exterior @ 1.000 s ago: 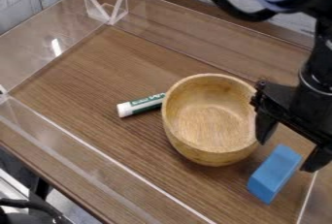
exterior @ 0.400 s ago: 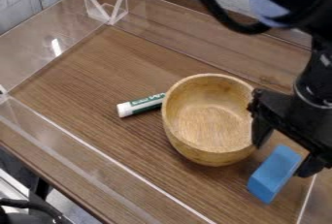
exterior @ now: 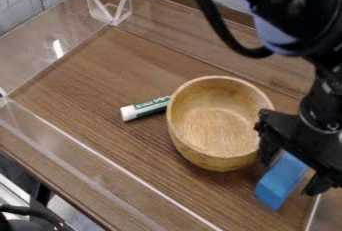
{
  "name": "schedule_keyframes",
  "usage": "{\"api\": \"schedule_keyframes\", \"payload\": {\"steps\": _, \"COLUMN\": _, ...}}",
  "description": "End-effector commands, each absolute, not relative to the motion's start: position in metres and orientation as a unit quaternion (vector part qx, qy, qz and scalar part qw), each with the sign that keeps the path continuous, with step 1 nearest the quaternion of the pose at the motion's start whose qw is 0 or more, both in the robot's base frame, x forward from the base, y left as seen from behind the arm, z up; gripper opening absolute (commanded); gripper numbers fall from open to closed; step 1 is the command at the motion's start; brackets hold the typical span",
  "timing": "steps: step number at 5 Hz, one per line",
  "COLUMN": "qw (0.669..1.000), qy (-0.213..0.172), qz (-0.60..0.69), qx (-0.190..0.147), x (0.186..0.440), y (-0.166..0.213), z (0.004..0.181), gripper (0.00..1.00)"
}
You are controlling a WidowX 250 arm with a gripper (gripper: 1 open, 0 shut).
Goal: Put the blue block in the brown bowl
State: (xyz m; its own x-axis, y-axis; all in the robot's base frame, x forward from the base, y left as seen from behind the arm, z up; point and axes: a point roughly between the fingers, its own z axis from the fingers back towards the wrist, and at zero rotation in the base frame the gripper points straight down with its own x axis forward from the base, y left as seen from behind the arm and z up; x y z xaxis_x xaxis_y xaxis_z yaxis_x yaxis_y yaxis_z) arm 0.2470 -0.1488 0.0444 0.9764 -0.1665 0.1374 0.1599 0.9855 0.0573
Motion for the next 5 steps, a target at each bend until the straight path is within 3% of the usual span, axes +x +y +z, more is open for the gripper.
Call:
{"api": "schedule_keyframes", "payload": {"steps": 1, "qw": 0.992, "qy": -0.092, "qz": -0.084, "qx": 0.013, "x": 0.253, "y": -0.153, "z": 0.047, "gripper": 1.00}}
{"api": "schedule_keyframes", "payload": {"steps": 2, "qw": 0.992, "qy": -0.092, "qz": -0.084, "qx": 0.011, "x": 0.254, "y": -0.152, "z": 0.041, "gripper": 0.00}}
{"api": "schedule_keyframes", "payload": {"steps": 5, "qw": 0.990, "qy": -0.083, "qz": -0.110, "qx": 0.032, "x": 0.260, "y": -0.149, "z": 0.061, "gripper": 0.00}}
